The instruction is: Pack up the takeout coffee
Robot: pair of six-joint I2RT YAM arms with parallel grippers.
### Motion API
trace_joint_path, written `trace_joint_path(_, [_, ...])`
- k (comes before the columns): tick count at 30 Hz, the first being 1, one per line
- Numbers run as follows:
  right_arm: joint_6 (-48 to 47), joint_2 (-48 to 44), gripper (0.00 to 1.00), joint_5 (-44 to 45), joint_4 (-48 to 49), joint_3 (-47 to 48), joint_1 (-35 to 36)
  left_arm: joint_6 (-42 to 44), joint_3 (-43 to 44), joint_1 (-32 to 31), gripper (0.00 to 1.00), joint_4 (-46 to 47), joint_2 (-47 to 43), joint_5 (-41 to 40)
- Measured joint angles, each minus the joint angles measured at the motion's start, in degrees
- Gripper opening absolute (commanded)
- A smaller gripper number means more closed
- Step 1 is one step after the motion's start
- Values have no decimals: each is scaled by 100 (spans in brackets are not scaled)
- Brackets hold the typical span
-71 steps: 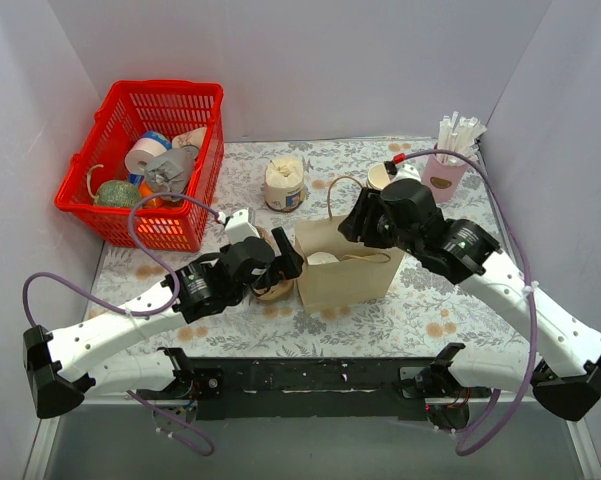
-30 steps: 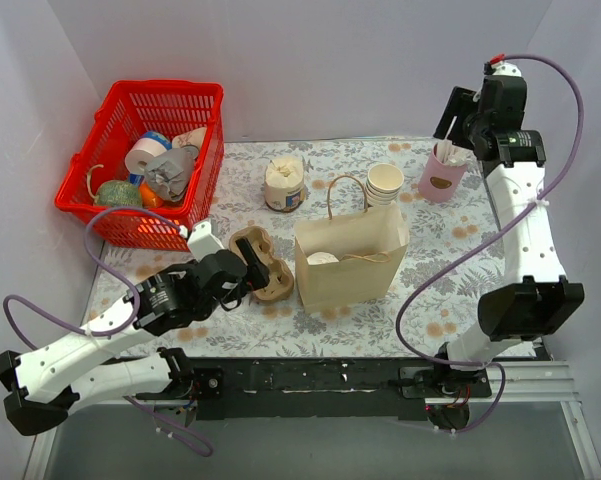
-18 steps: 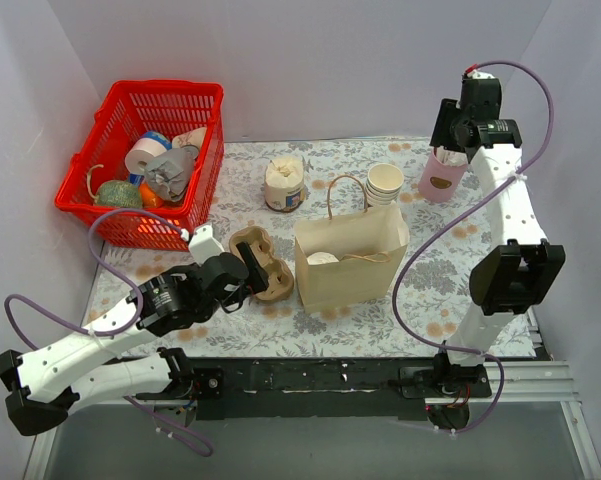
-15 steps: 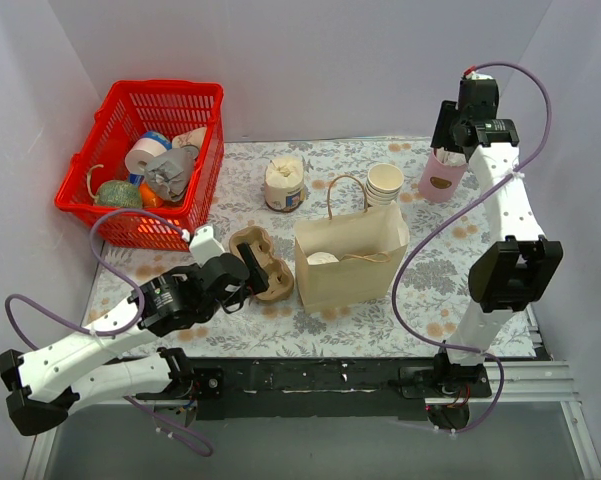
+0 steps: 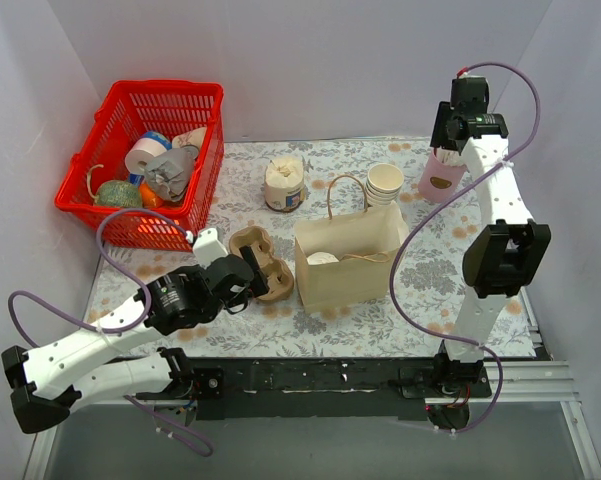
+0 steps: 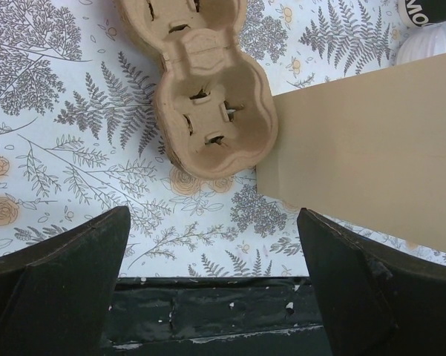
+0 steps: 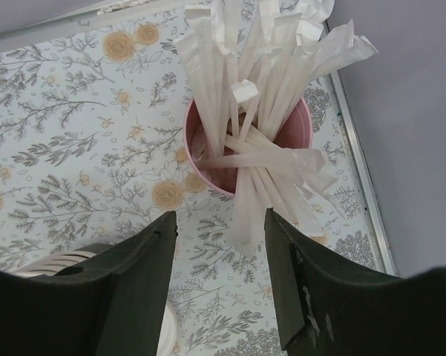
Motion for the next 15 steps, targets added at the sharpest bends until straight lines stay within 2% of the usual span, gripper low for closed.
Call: trace_joint_path(15, [-83, 214, 54, 249, -96, -4, 0, 24, -2, 0, 98, -17, -50, -46])
